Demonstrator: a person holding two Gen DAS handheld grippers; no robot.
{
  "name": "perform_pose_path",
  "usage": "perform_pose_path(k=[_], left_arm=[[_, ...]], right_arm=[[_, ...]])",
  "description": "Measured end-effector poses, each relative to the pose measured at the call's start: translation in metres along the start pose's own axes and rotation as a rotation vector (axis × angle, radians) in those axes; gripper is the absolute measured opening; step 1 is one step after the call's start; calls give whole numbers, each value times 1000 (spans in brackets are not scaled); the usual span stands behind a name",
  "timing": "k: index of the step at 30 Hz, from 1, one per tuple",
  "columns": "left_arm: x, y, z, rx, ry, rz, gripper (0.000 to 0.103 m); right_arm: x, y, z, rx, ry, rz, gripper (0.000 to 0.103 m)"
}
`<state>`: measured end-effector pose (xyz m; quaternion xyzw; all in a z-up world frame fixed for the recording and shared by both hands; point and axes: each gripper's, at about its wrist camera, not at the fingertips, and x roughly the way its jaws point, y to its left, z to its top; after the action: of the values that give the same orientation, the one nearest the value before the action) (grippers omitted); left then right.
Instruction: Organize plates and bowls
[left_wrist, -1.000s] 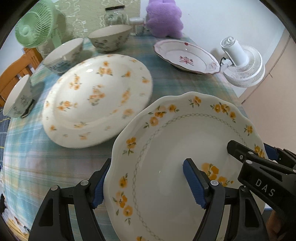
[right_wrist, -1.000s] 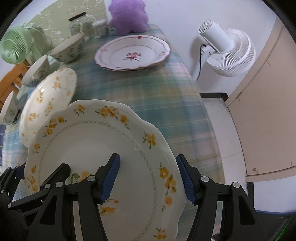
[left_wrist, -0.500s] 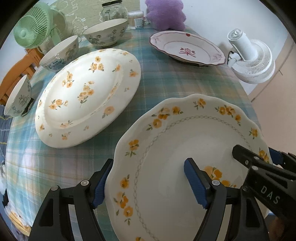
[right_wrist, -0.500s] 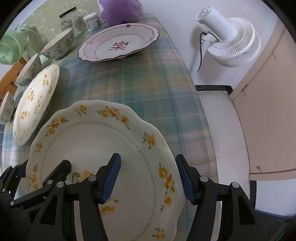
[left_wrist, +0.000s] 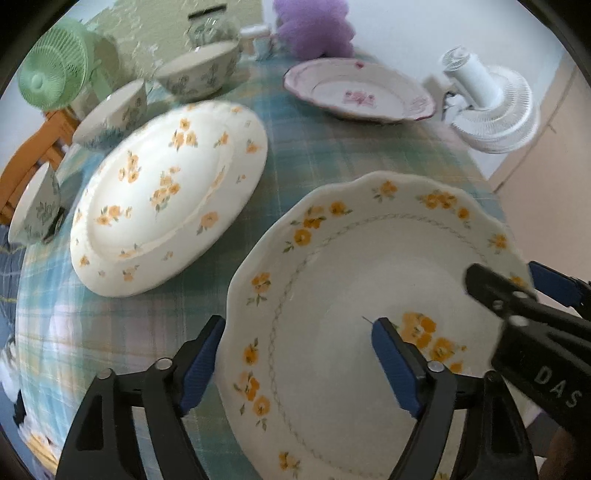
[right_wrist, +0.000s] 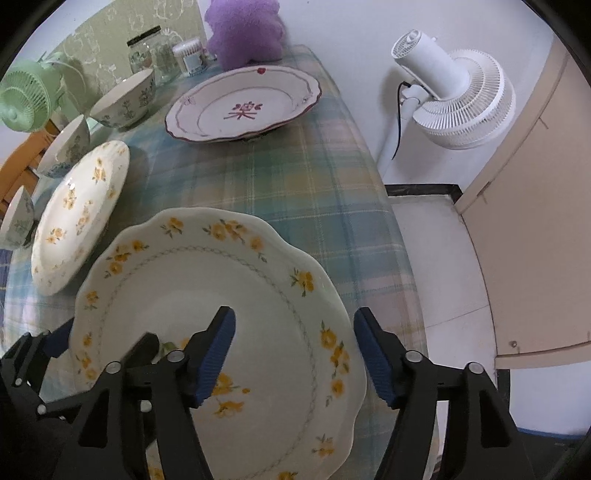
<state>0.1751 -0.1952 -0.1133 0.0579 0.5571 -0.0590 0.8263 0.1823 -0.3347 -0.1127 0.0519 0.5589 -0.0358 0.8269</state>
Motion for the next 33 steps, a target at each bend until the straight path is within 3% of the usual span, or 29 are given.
perform_pose_path(k=[2, 6, 22, 33], left_arm=[[-12, 0, -1, 31, -38, -9, 93], [-28, 10, -2, 56, -74, -32, 94], [-81, 111, -8, 39, -187, -47, 94], [-92, 171, 1, 30, -216, -39, 93]], right_arm=[[-7, 2, -2, 7, -19, 4, 81], [-26, 18, -6, -1, -67, 7, 84], [-91, 123, -19, -26, -221, 0, 84], [-102, 189, -13, -10, -250, 8, 84]])
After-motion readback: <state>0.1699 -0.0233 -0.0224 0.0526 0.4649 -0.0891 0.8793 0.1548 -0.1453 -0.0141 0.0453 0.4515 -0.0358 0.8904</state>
